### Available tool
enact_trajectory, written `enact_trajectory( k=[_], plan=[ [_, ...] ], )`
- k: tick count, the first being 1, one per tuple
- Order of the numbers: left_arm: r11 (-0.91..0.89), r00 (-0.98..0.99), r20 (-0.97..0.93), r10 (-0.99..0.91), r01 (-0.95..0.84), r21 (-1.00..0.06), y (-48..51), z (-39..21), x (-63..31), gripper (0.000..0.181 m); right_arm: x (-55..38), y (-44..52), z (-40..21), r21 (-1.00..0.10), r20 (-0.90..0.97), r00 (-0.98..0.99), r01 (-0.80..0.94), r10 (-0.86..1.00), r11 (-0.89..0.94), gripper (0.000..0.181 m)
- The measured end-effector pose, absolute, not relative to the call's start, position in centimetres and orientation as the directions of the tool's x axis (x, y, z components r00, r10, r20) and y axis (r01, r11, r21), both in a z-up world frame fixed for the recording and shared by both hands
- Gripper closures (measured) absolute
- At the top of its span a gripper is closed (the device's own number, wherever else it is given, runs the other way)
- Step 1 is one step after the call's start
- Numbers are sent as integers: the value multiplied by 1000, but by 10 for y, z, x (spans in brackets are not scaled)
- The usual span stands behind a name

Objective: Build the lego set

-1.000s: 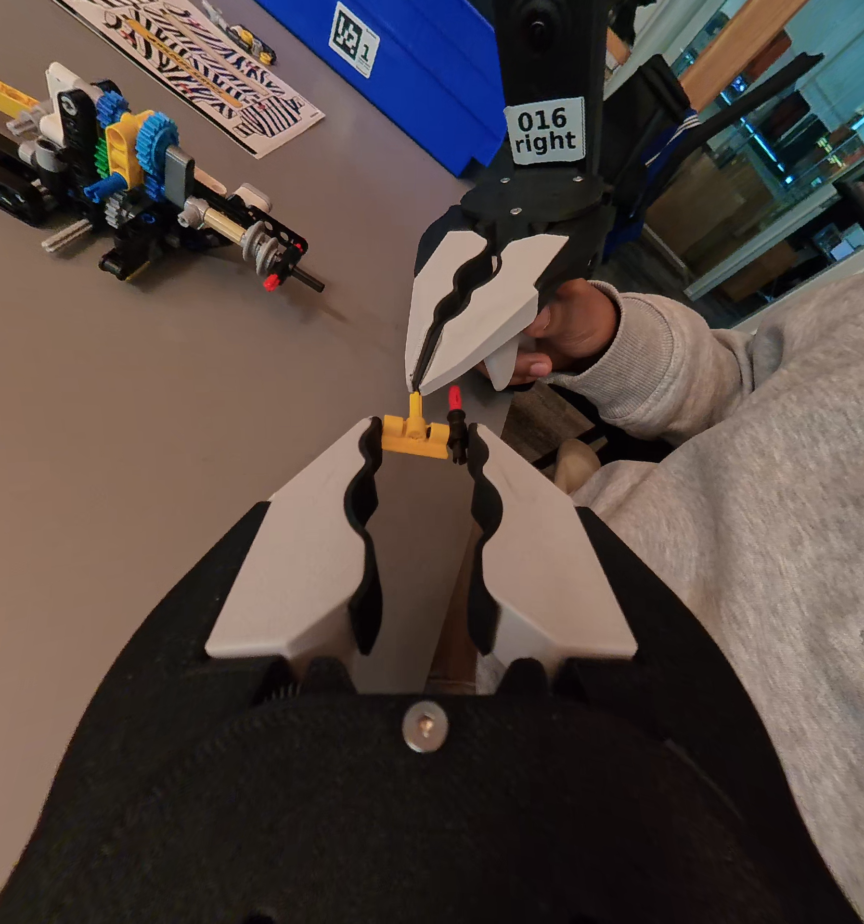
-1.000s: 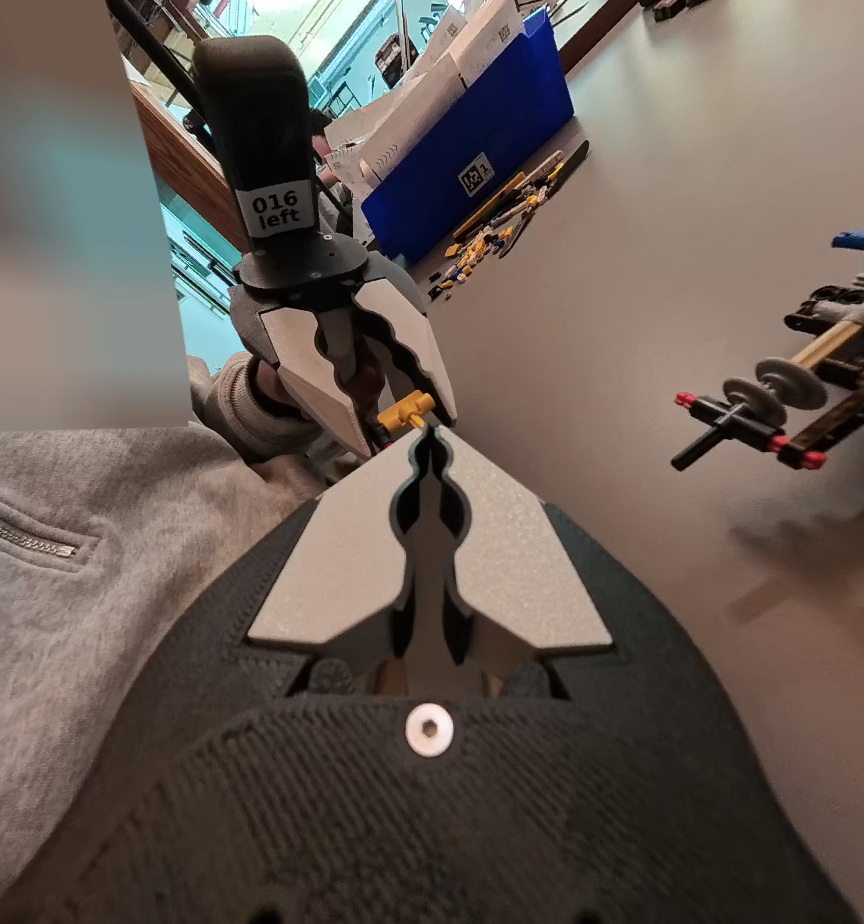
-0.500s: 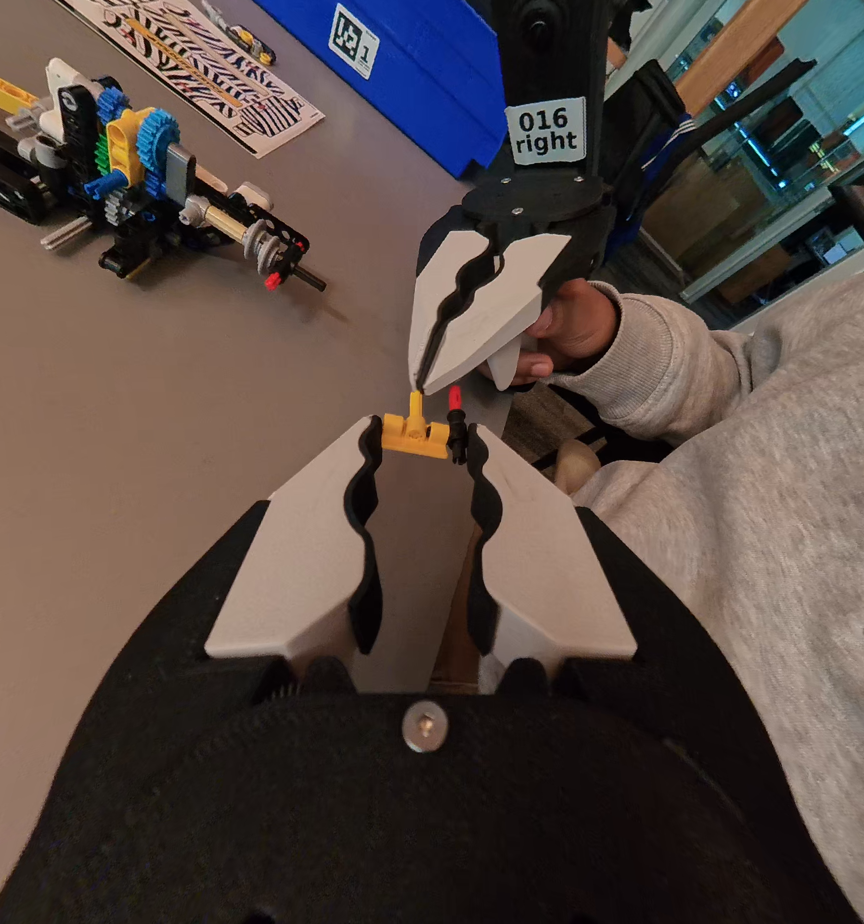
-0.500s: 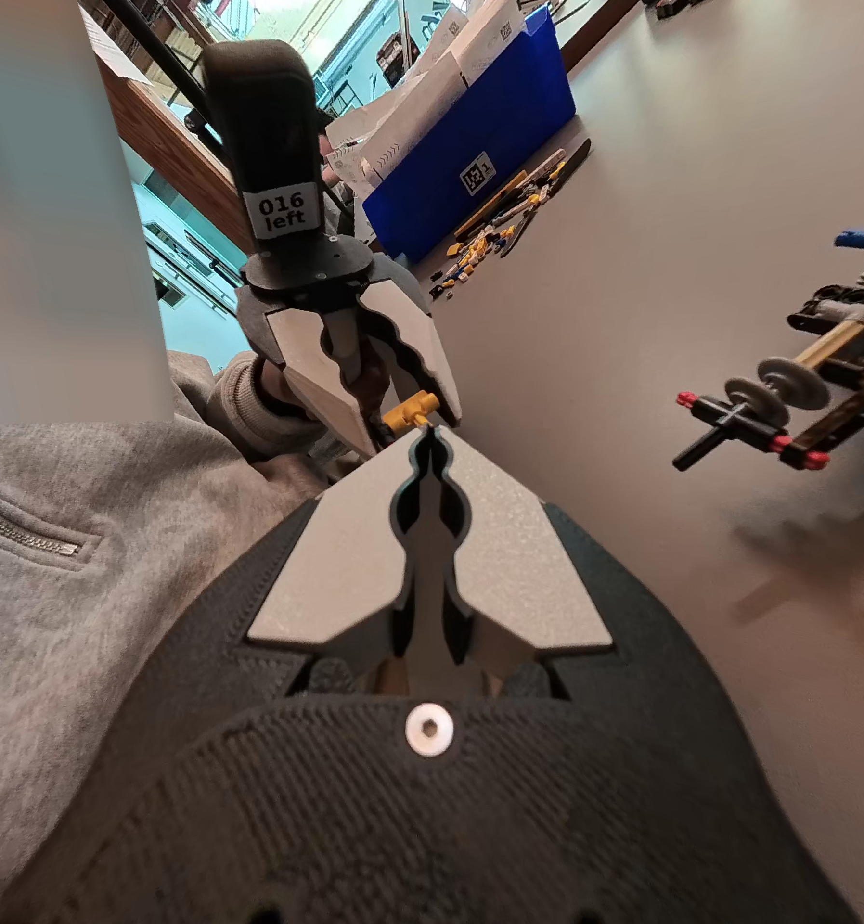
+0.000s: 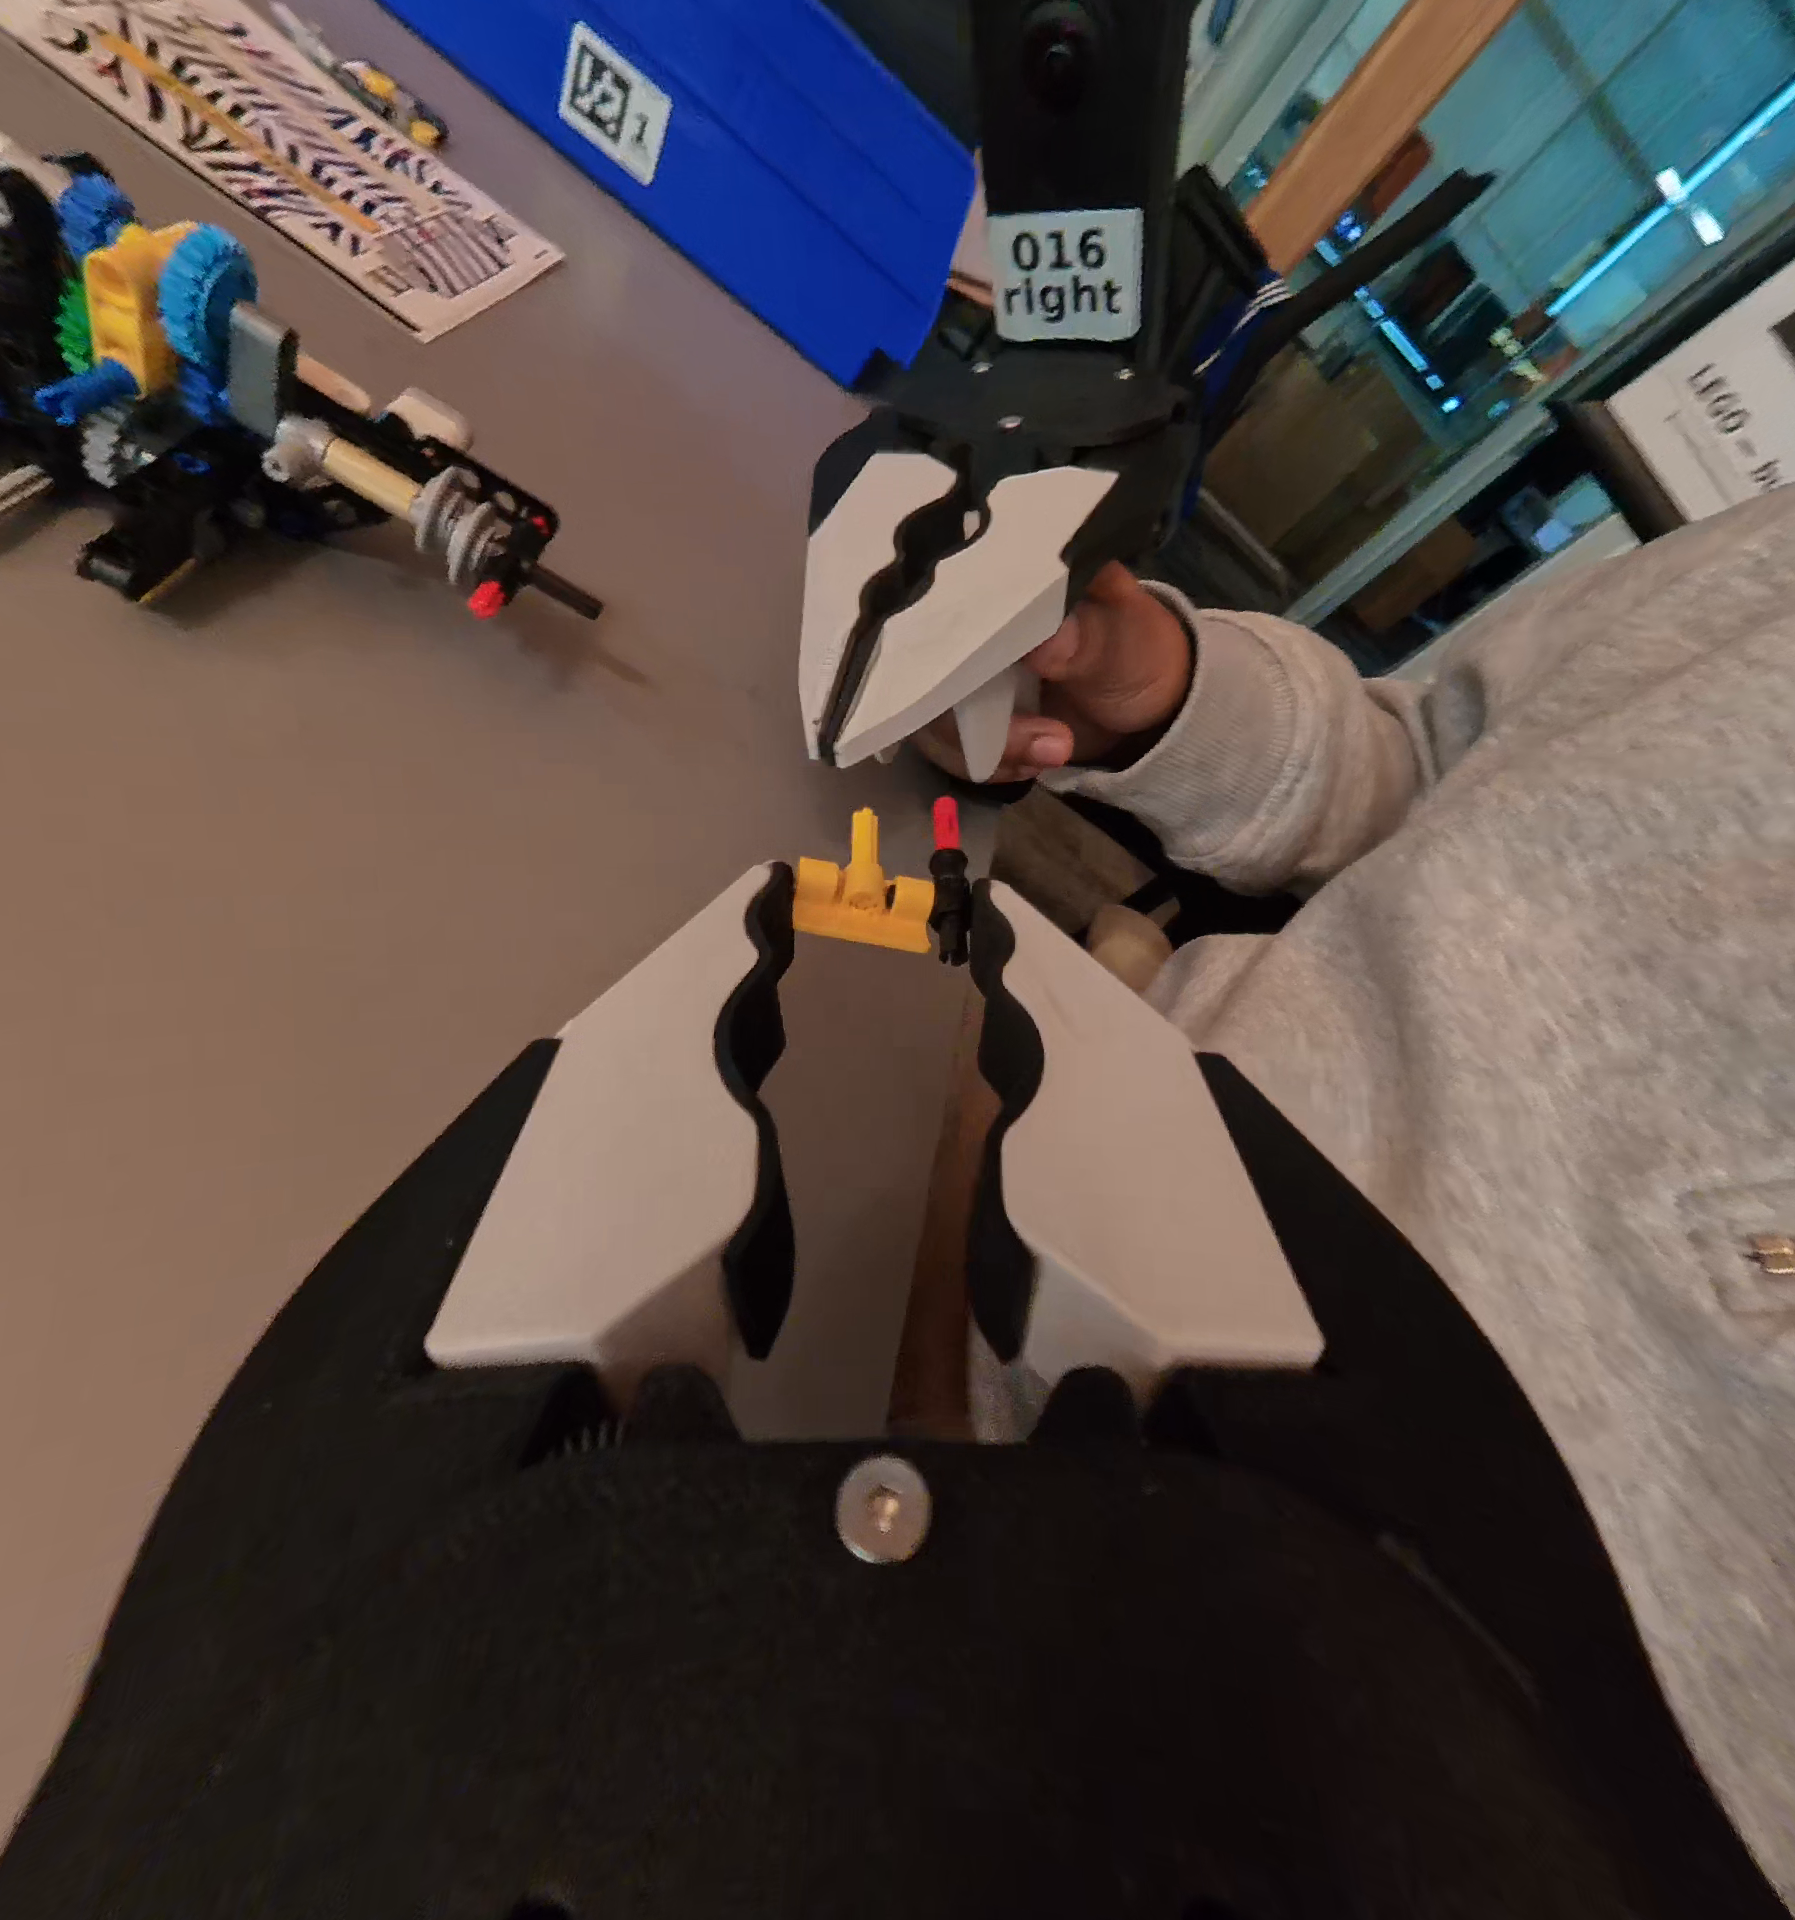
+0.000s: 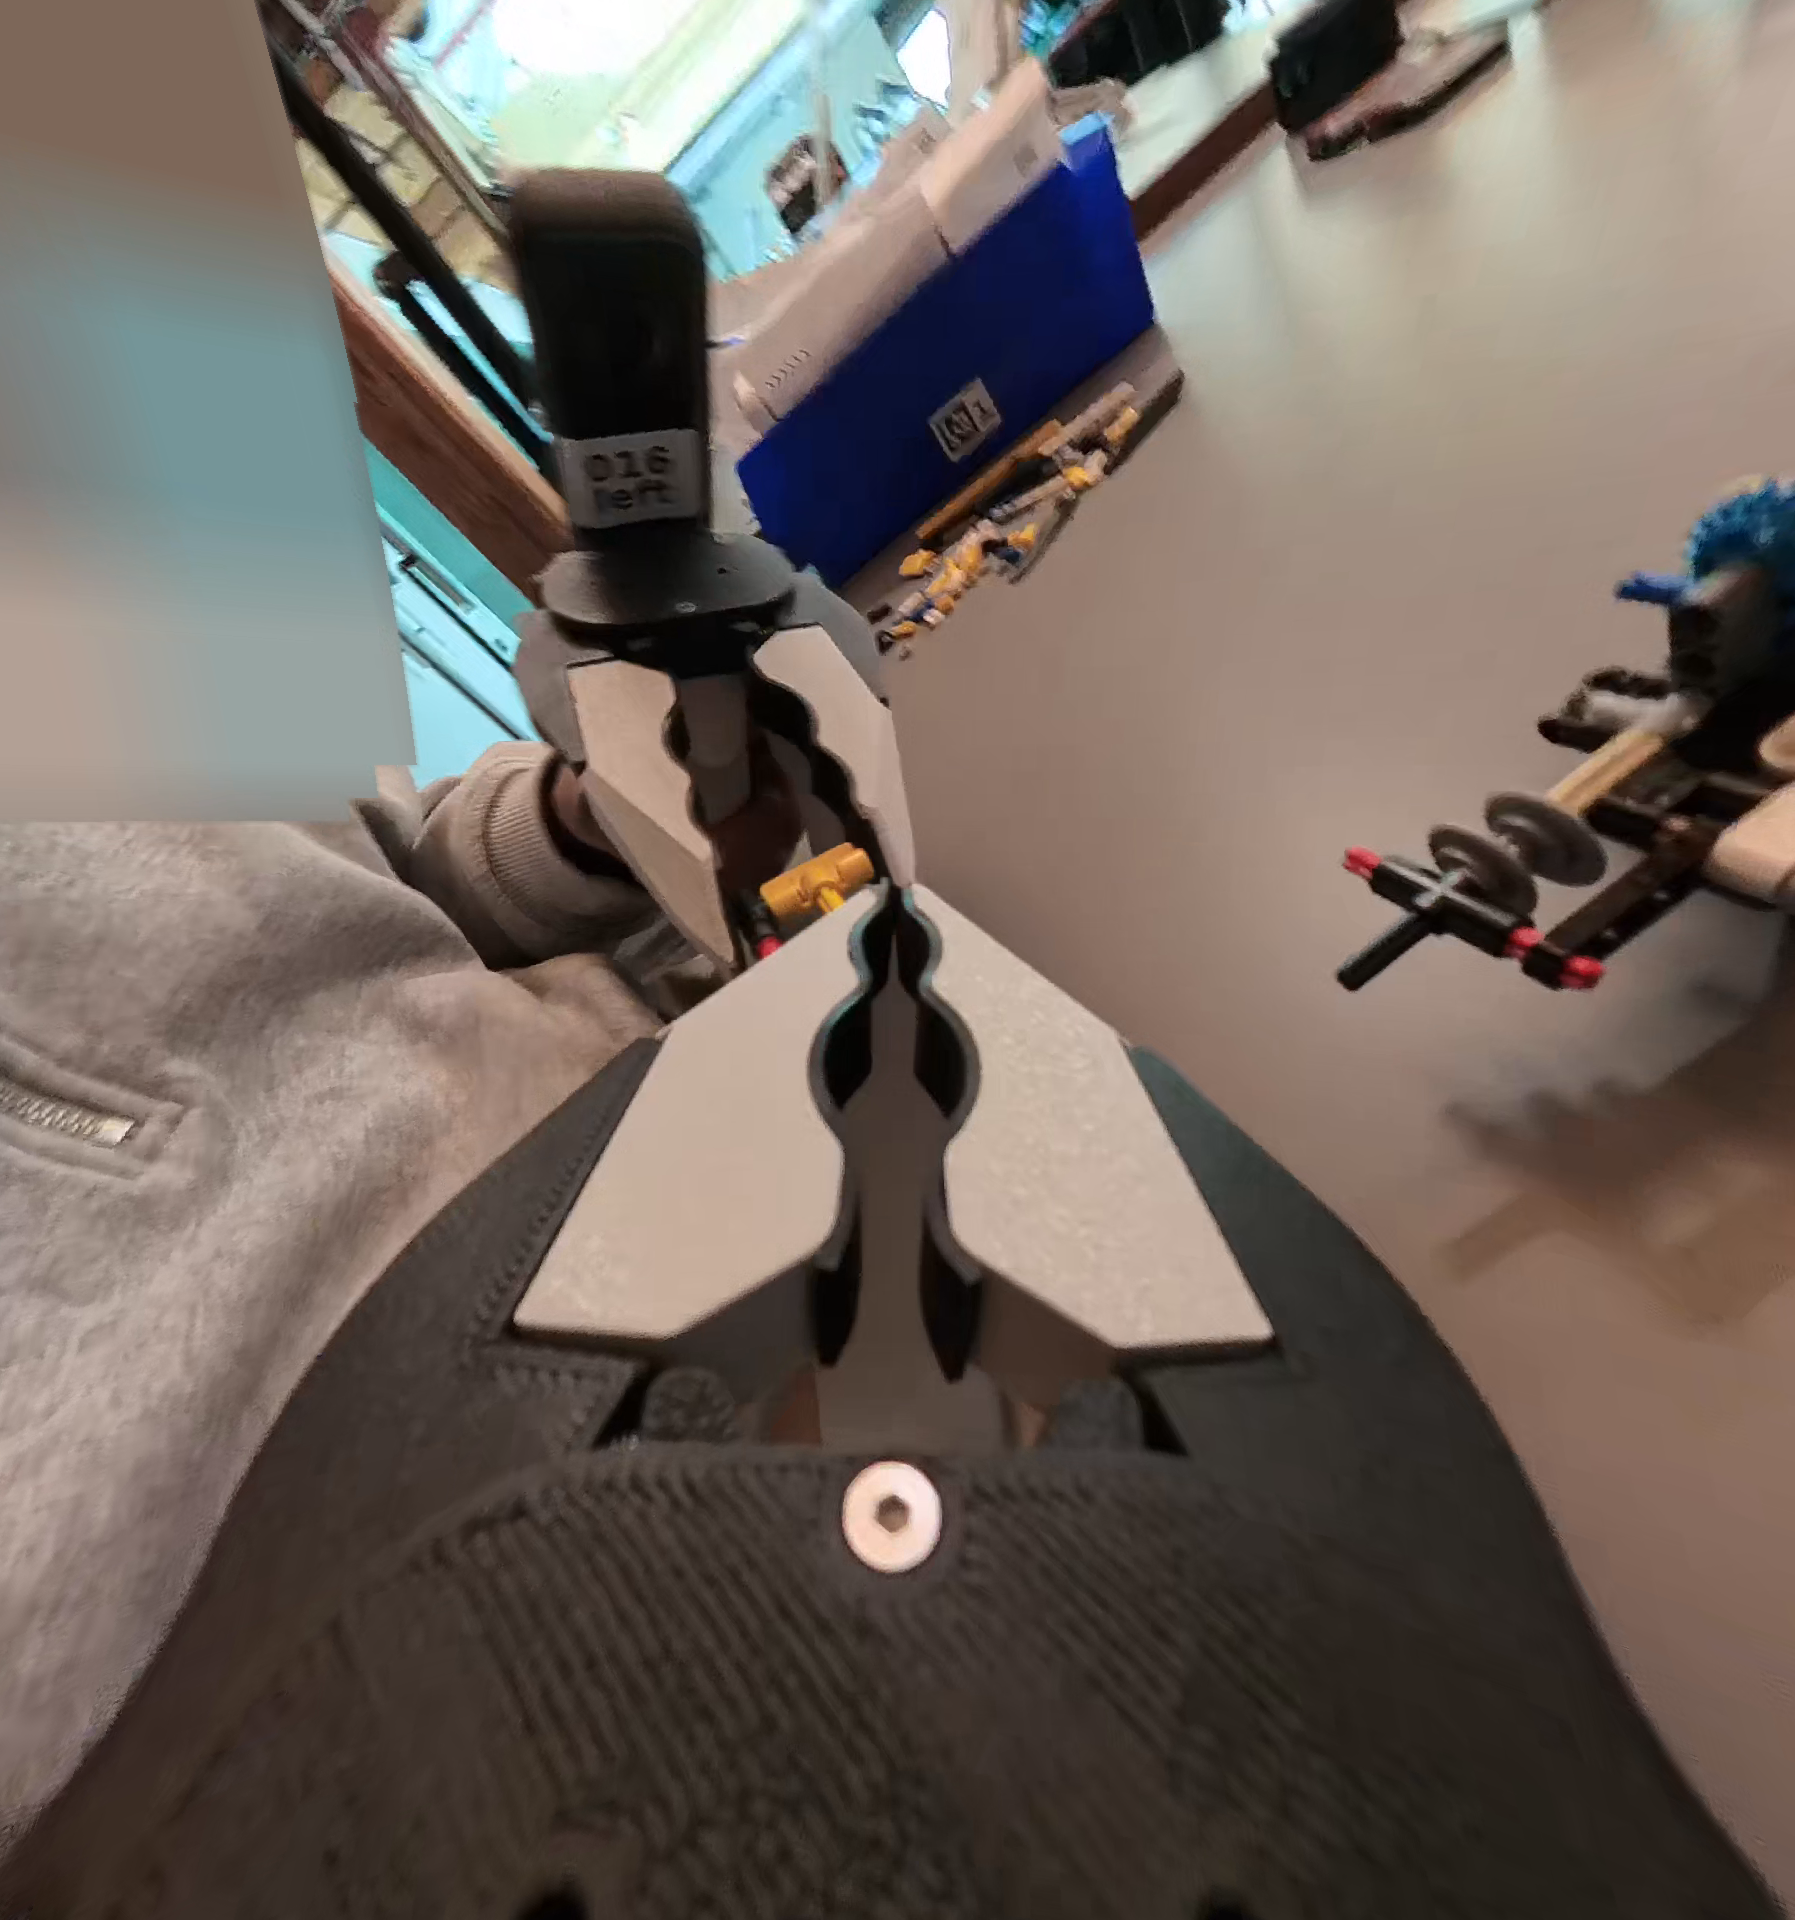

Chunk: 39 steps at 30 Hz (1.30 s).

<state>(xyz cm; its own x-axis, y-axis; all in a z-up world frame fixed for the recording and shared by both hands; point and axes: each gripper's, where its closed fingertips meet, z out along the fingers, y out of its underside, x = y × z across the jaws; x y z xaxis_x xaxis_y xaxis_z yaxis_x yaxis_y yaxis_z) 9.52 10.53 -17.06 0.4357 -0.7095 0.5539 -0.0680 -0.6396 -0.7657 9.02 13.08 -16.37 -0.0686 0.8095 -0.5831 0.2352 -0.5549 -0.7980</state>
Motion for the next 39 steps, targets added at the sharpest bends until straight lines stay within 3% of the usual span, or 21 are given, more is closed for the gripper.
enact_trajectory(
  k=[14, 39],
  plan=[
    [-618, 347, 581, -736, 4, -786, 102, -155, 96, 150, 90, 113, -157, -877, -450, -150, 261, 880, -403, 181],
    [-636, 327, 605, -726, 16, -772, 103, -159, 98, 150, 94, 114, -155, -852, -509, -188, 250, 840, -460, 181]
  ],
)
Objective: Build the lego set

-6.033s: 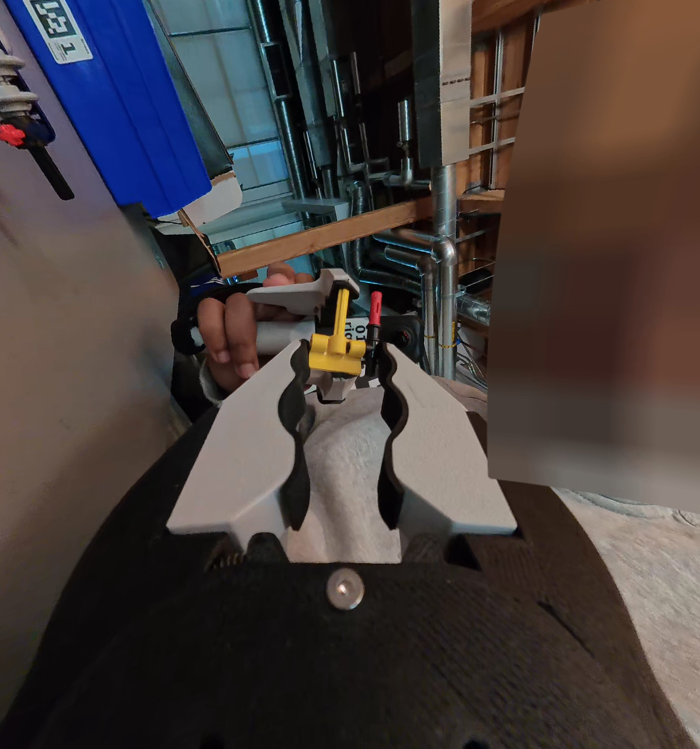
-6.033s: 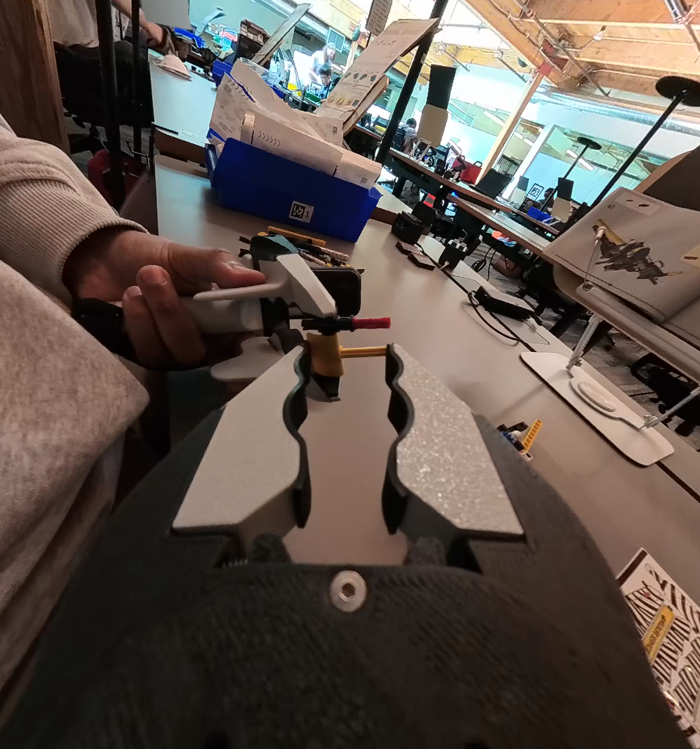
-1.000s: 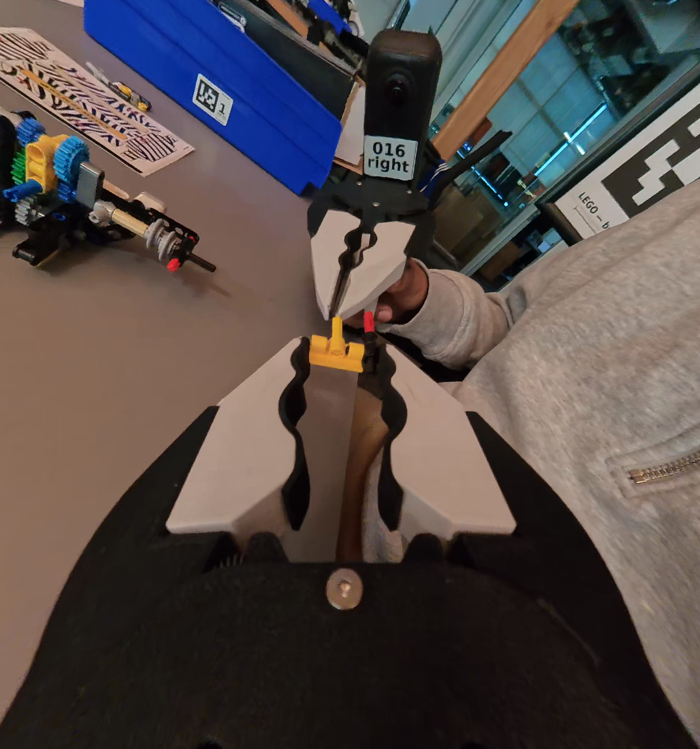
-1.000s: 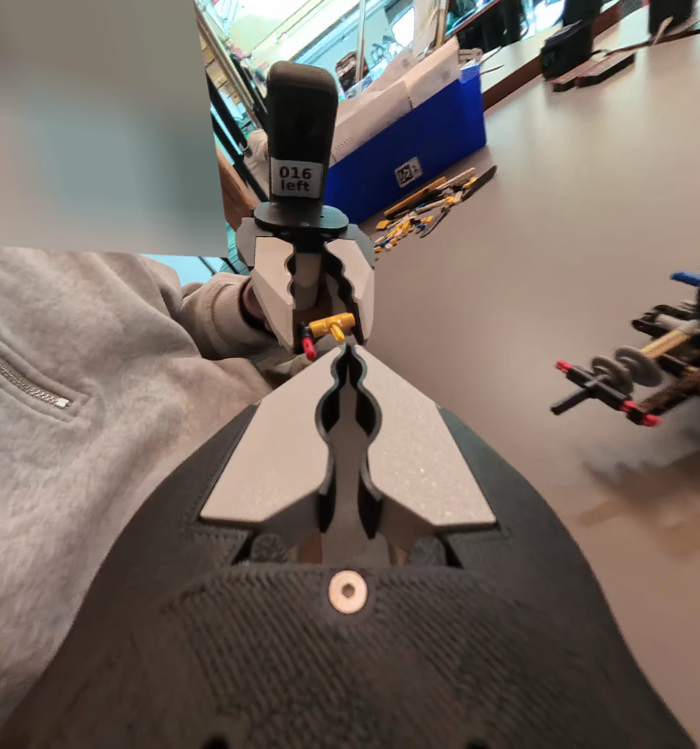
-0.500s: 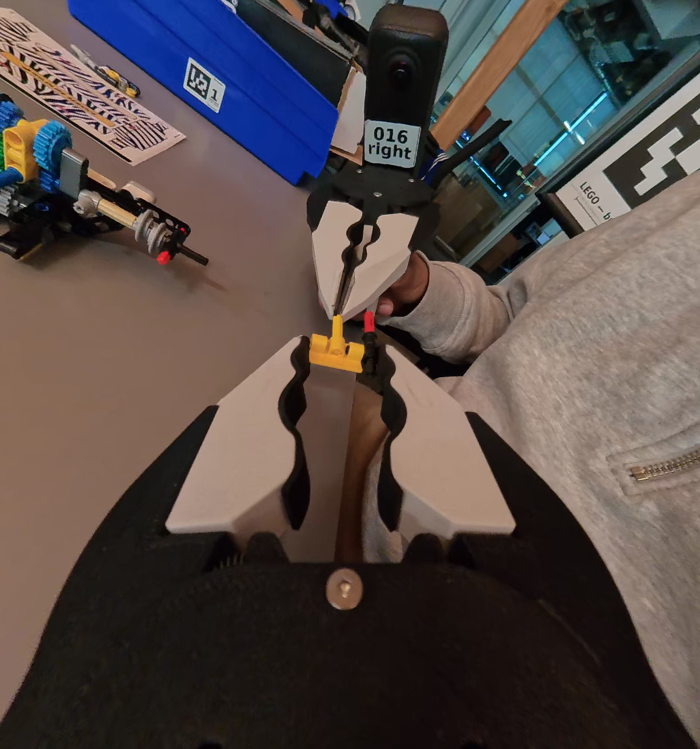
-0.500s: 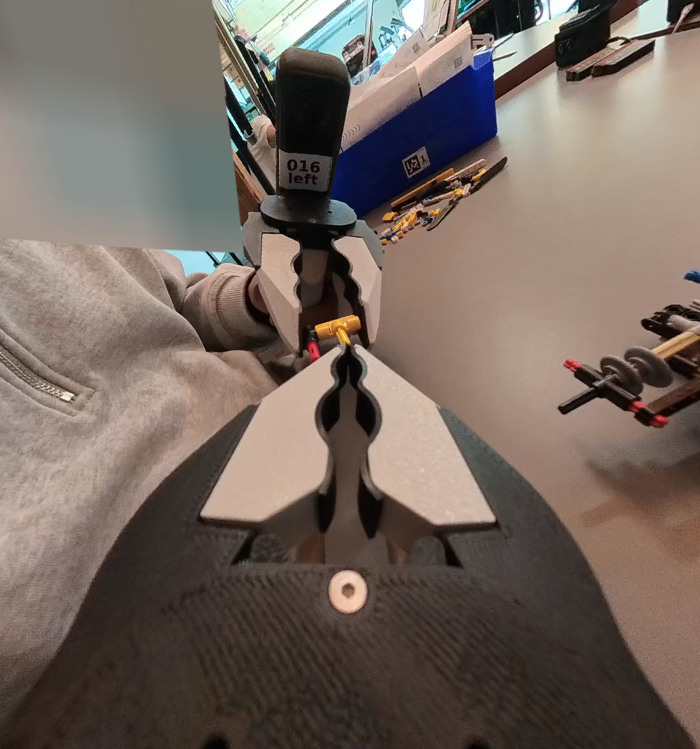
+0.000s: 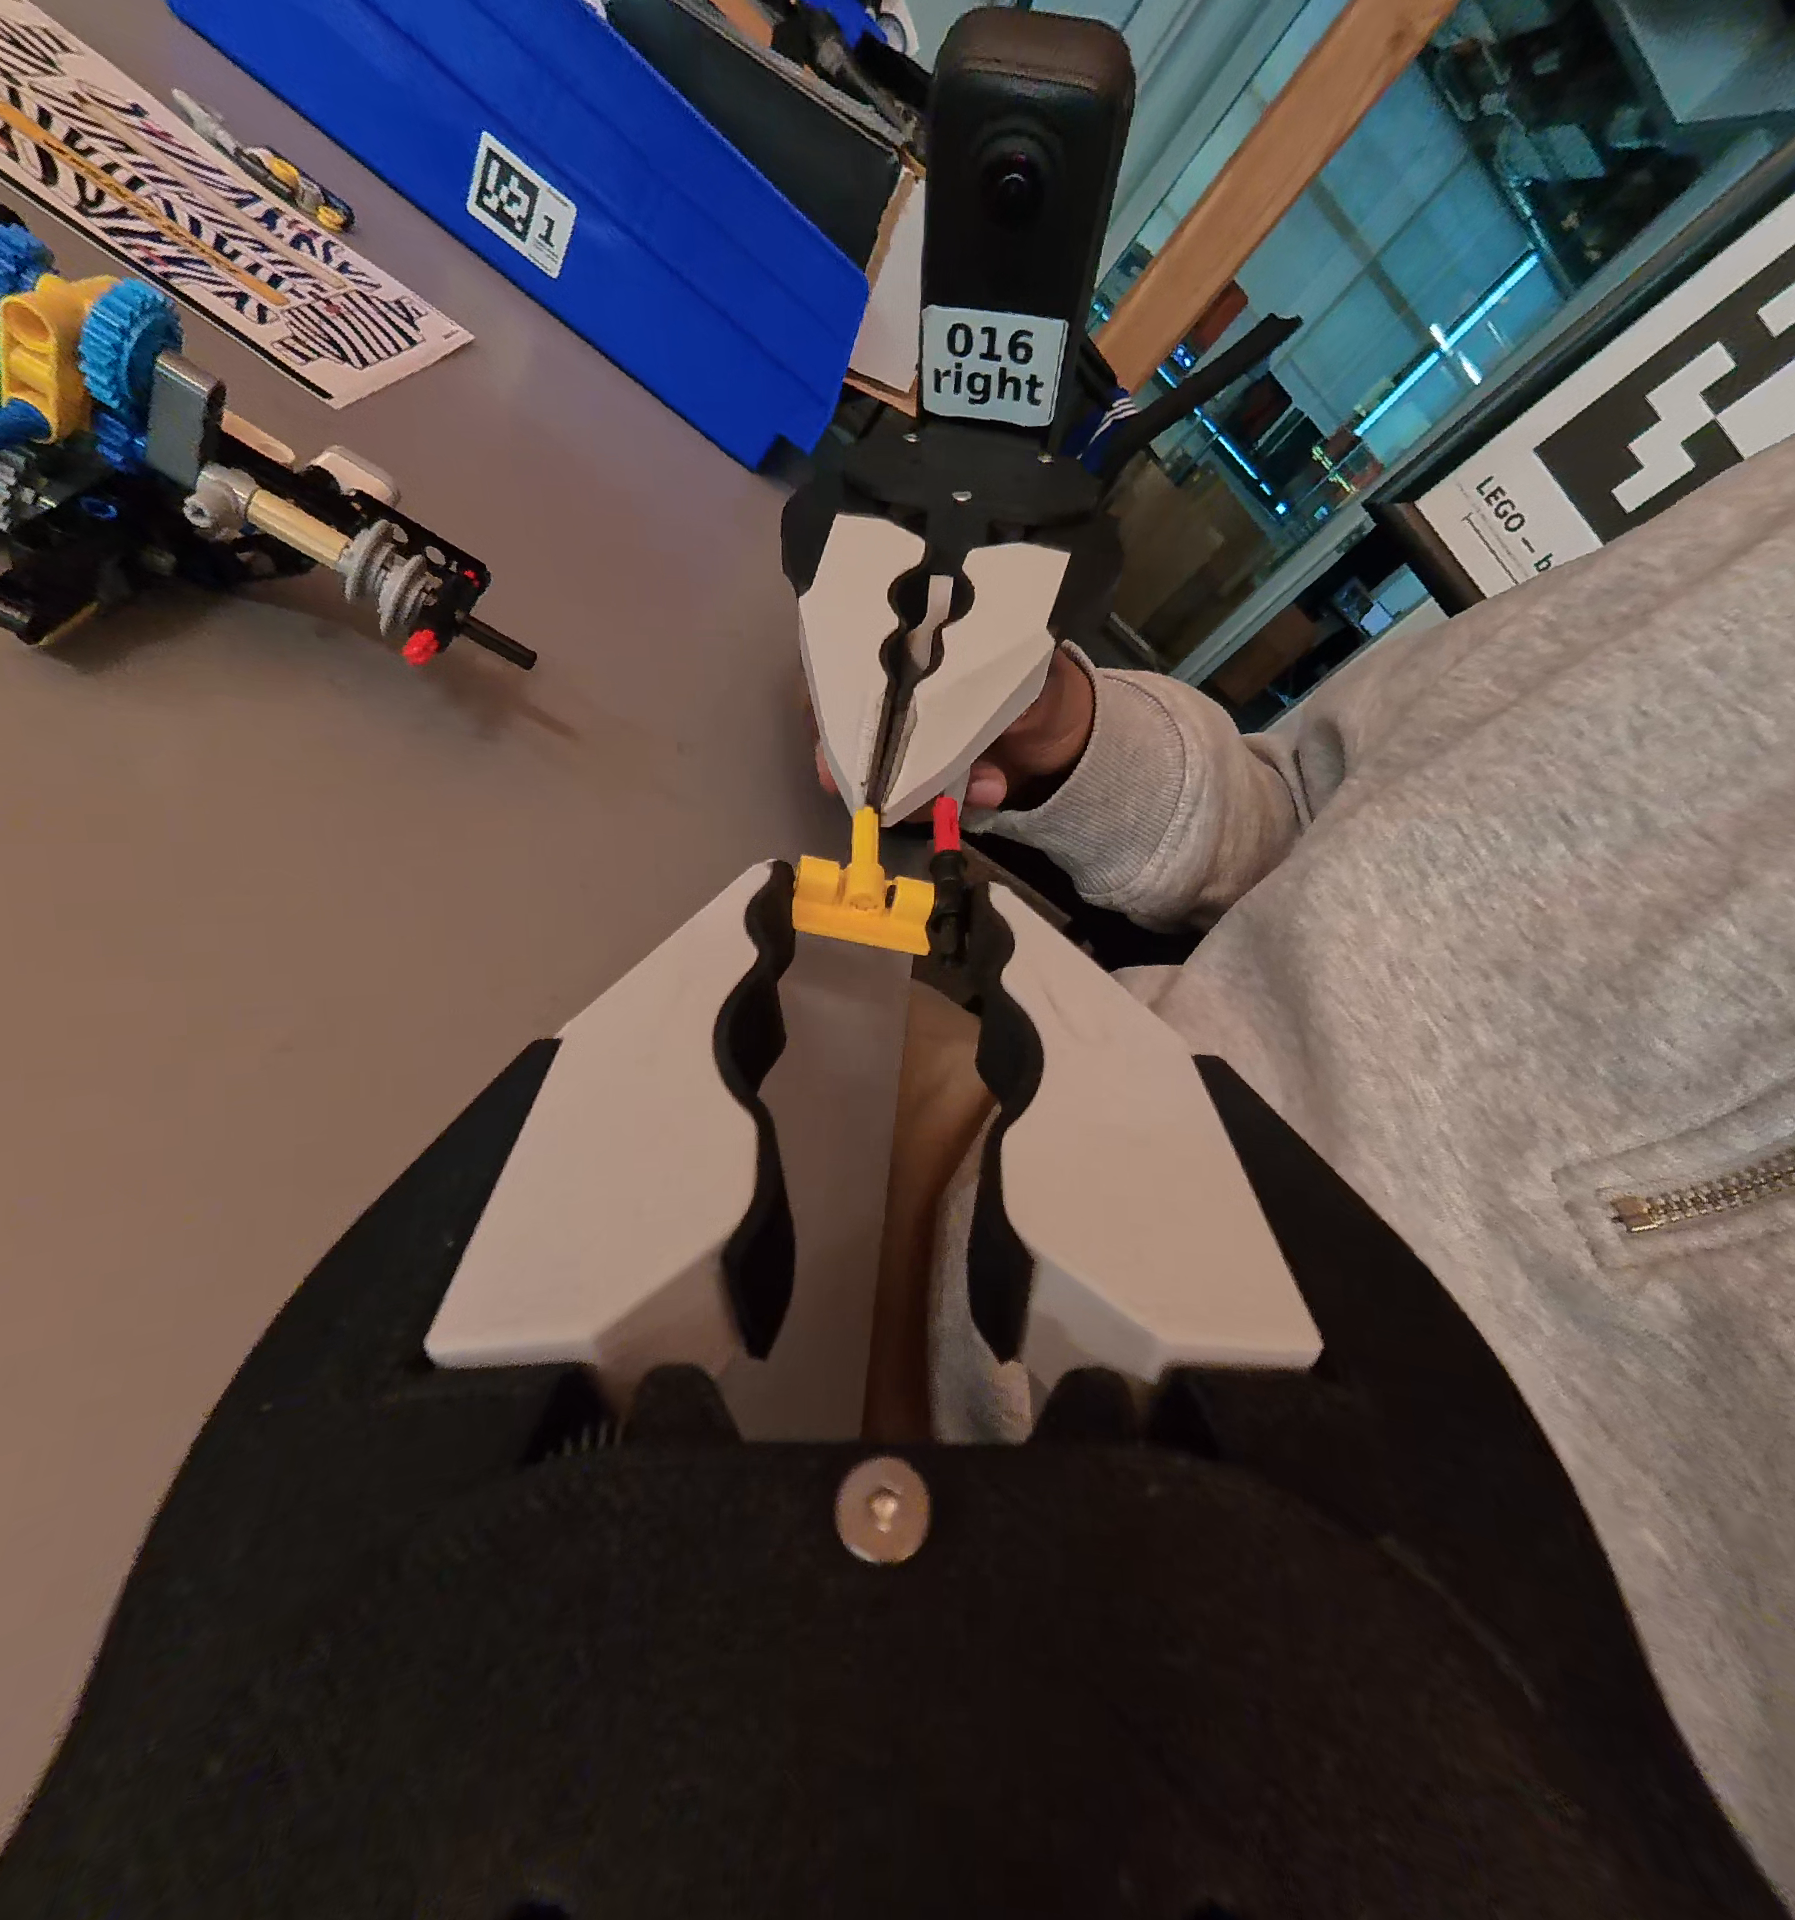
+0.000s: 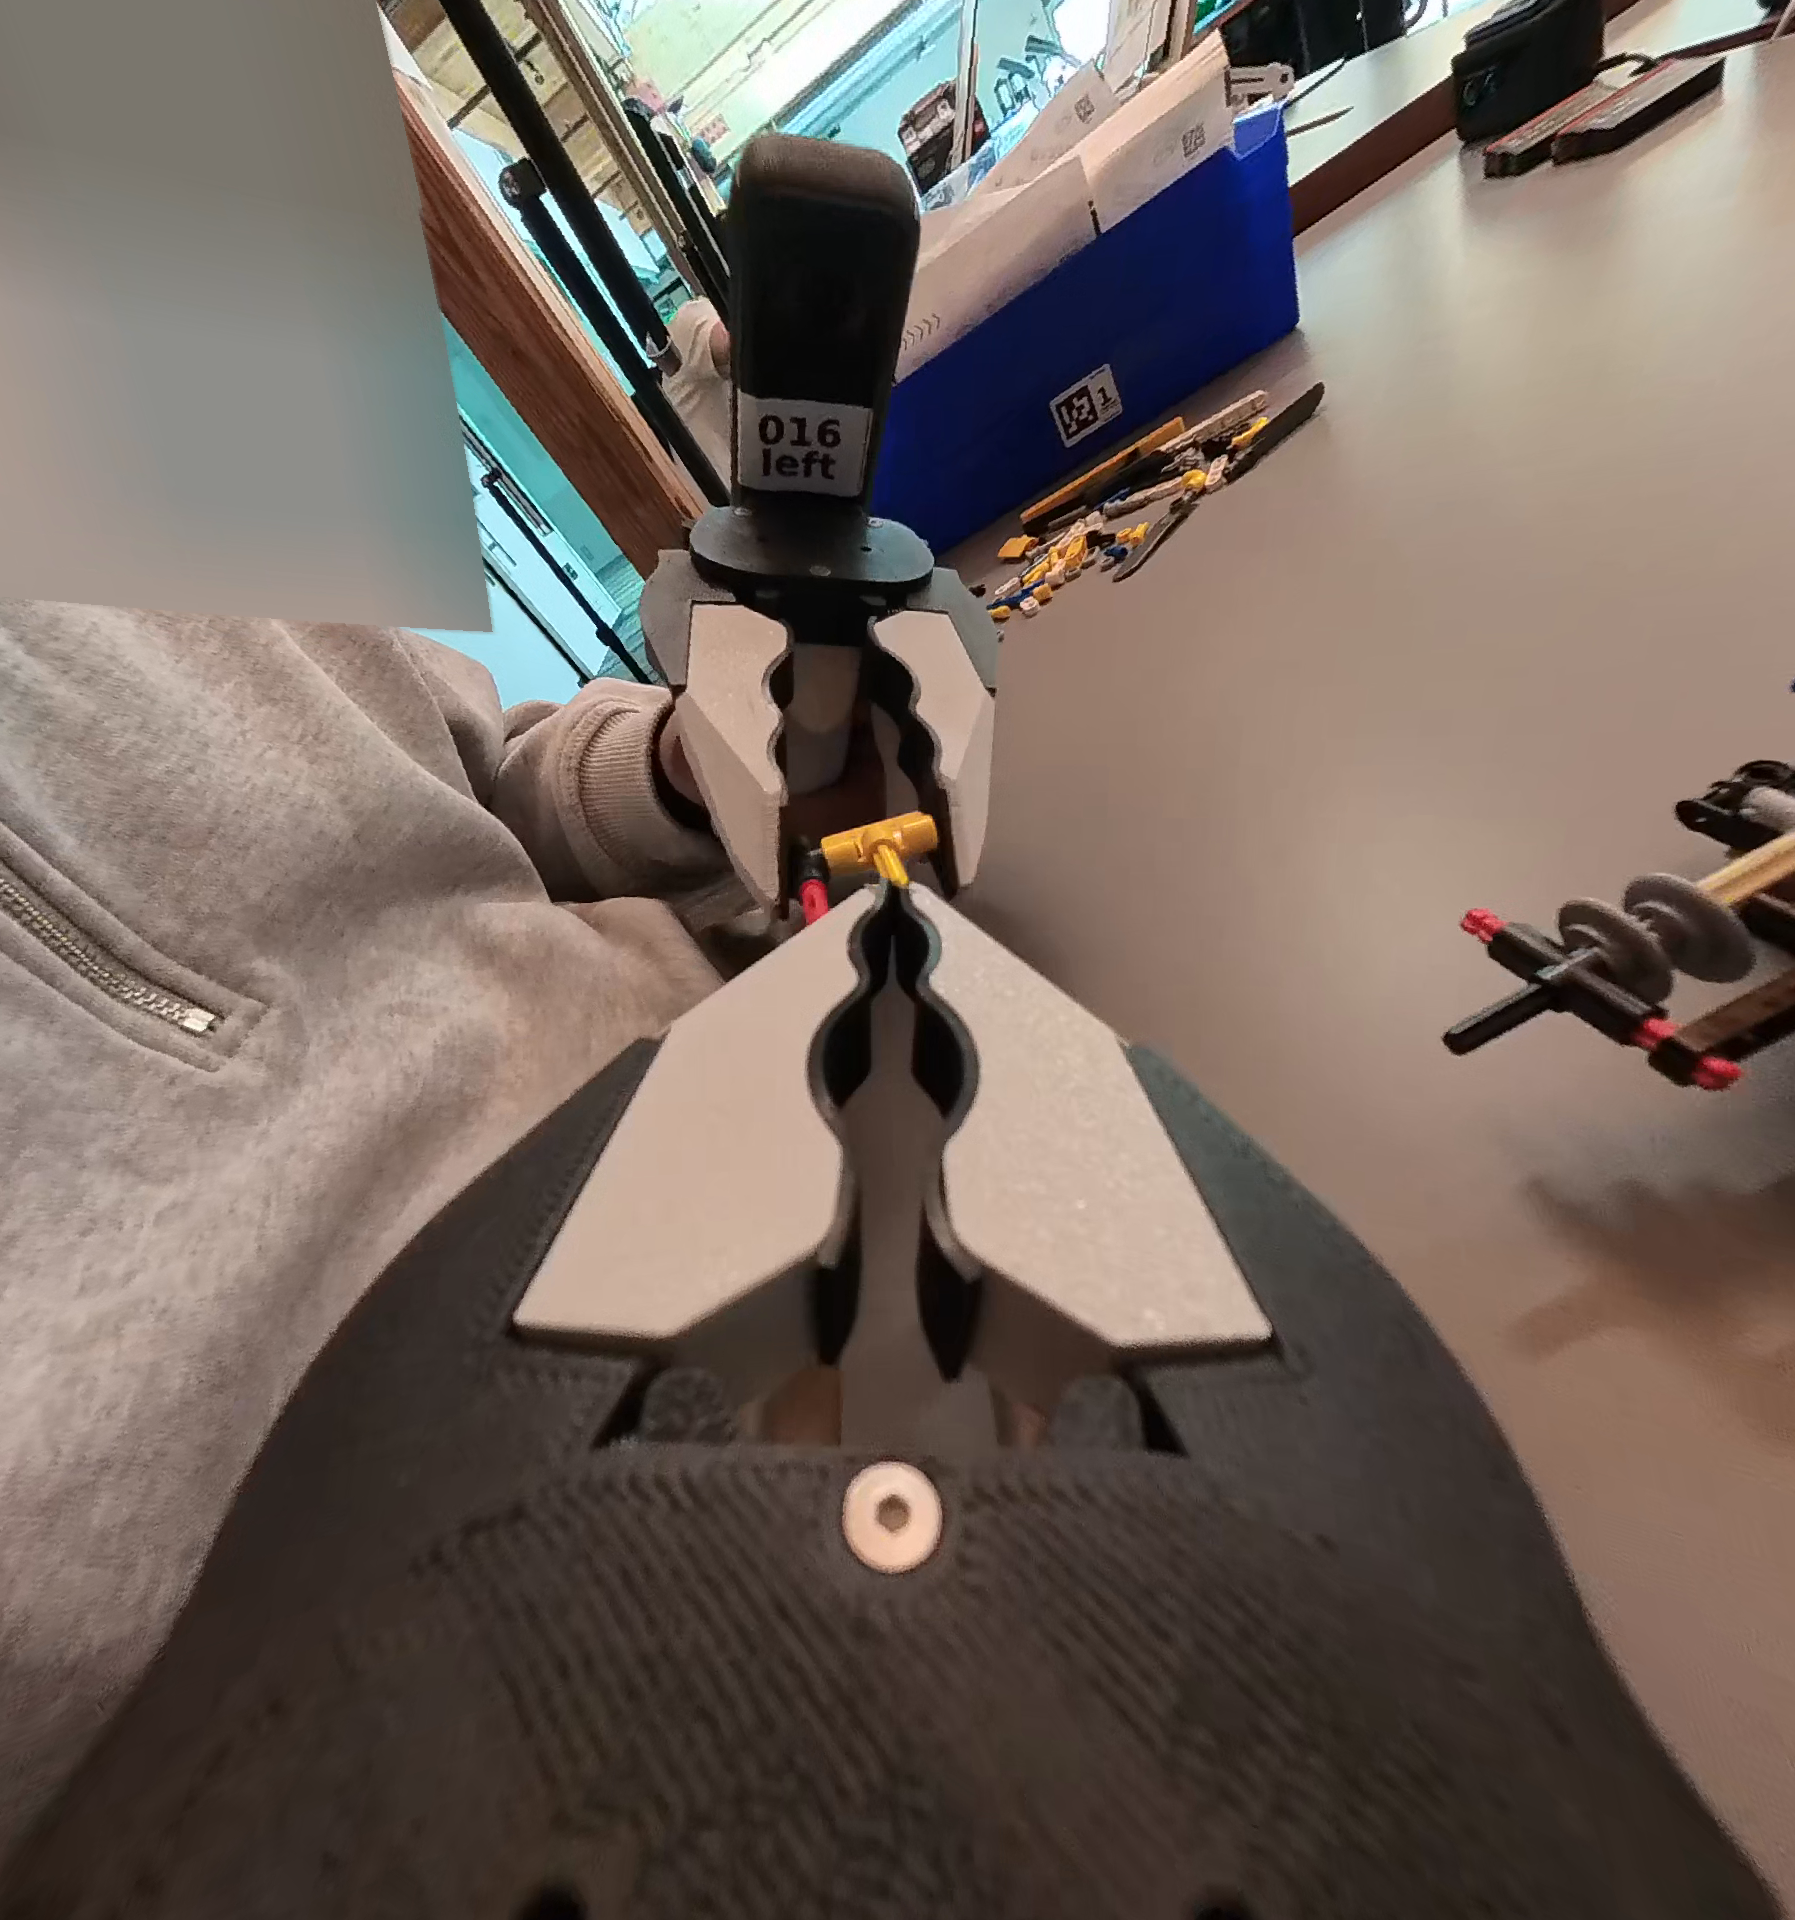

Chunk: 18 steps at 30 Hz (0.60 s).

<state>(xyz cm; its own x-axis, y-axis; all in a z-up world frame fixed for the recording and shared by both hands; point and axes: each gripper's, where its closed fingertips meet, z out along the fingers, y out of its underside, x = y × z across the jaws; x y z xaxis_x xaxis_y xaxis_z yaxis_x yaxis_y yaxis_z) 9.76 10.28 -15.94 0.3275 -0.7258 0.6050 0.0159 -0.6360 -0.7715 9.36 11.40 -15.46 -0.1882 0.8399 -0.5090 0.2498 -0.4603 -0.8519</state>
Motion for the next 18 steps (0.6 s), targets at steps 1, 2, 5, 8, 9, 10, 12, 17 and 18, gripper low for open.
enact_trajectory(
  k=[1, 2, 5, 8, 9, 10, 12, 17, 18],
  plan=[
    [-636, 326, 606, -726, 17, -772, 103, -159, 98, 150, 94, 115, -154, -852, -510, -188, 245, 840, -462, 181],
    [-635, 326, 604, -727, 16, -772, 103, -159, 98, 150, 94, 115, -153, -852, -511, -189, 242, 839, -464, 181],
    [-632, 331, 599, -729, 10, -775, 103, -160, 99, 150, 94, 114, -154, -850, -513, -191, 249, 837, -464, 181],
    [-634, 327, 602, -728, 12, -773, 103, -160, 99, 150, 94, 114, -154, -853, -508, -191, 245, 840, -460, 181],
    [-634, 327, 602, -729, 9, -773, 102, -160, 99, 150, 94, 114, -153, -853, -508, -192, 245, 840, -461, 181],
    [-633, 329, 601, -729, 10, -774, 102, -160, 99, 150, 94, 114, -153, -852, -511, -193, 245, 838, -463, 181],
    [-637, 324, 605, -727, 11, -771, 102, -160, 99, 150, 94, 114, -154, -849, -515, -195, 246, 834, -467, 181],
    [-627, 321, 593, -739, -3, -779, 100, -160, 100, 150, 94, 112, -152, -845, -526, -210, 243, 824, -477, 181],
    [-625, 319, 590, -742, -8, -781, 99, -160, 100, 150, 94, 111, -152, -840, -534, -217, 243, 817, -485, 181]
  ],
)
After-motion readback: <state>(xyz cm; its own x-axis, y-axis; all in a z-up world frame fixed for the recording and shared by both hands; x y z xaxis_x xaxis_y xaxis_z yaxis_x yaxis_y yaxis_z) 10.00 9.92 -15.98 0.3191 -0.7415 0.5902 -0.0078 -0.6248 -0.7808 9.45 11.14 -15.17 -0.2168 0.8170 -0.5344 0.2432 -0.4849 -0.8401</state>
